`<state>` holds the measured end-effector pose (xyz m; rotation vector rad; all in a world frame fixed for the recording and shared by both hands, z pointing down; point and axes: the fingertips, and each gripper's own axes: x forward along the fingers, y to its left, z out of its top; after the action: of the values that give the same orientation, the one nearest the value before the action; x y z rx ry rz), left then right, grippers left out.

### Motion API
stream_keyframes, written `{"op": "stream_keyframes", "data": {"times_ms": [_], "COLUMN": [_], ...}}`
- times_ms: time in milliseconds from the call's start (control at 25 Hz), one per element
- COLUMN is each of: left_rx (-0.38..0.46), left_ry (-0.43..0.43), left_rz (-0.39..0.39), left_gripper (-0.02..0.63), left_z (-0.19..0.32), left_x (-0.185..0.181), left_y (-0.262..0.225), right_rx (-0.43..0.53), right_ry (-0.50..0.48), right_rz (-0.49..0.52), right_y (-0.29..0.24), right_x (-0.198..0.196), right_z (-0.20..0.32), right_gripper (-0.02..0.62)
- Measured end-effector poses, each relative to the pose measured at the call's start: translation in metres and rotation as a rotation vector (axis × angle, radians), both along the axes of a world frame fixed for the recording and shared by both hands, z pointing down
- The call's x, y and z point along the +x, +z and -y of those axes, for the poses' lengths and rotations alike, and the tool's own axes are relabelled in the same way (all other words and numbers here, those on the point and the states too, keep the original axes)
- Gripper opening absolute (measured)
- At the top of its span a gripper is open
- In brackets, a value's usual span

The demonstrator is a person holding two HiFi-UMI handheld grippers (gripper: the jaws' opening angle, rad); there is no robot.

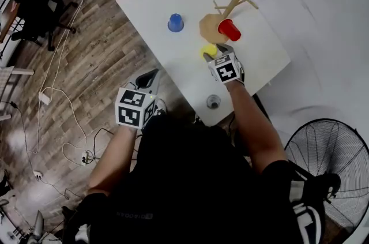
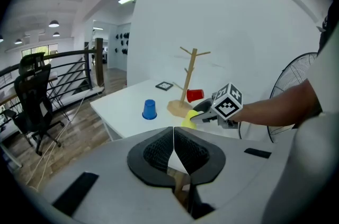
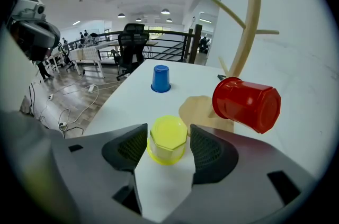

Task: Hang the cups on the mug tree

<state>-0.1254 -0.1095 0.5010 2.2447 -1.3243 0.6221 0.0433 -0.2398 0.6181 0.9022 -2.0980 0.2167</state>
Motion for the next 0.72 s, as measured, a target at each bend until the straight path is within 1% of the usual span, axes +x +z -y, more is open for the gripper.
{"op": "stream_keyframes", "data": {"times_ms": [200,320,480,720], "left_rx": [-0.006,-0.001,0.006,0.026], "left_ry": [-0.006,-0.002,0.013,0.043], "left_rz": [-0.004,-0.007,-0.011,-0.014], "left_gripper": [0.017,0.017,0.017,0.017], "left_z": [0.003,0.008,0.011,0.018], "left_x": [-0.001,0.003,0.009,0.018], "left_y": [0.003,0.003,0.001,-0.007], "right_rx": [-0.003,0.004,0.016,0.047], "right_ry": [-0.004,0.013,0.038,0.092], "right_rz": [-0.008,0.014,0.083,0.227], "right_y": [0.003,-0.003,-0.020,-0.059], "right_x": [-0.003,0.000,0.002,0.013], "right_z": [0.003,0.004,-0.007,-0.033], "right_gripper": [0.229,0.225,0.224,0.224]}}
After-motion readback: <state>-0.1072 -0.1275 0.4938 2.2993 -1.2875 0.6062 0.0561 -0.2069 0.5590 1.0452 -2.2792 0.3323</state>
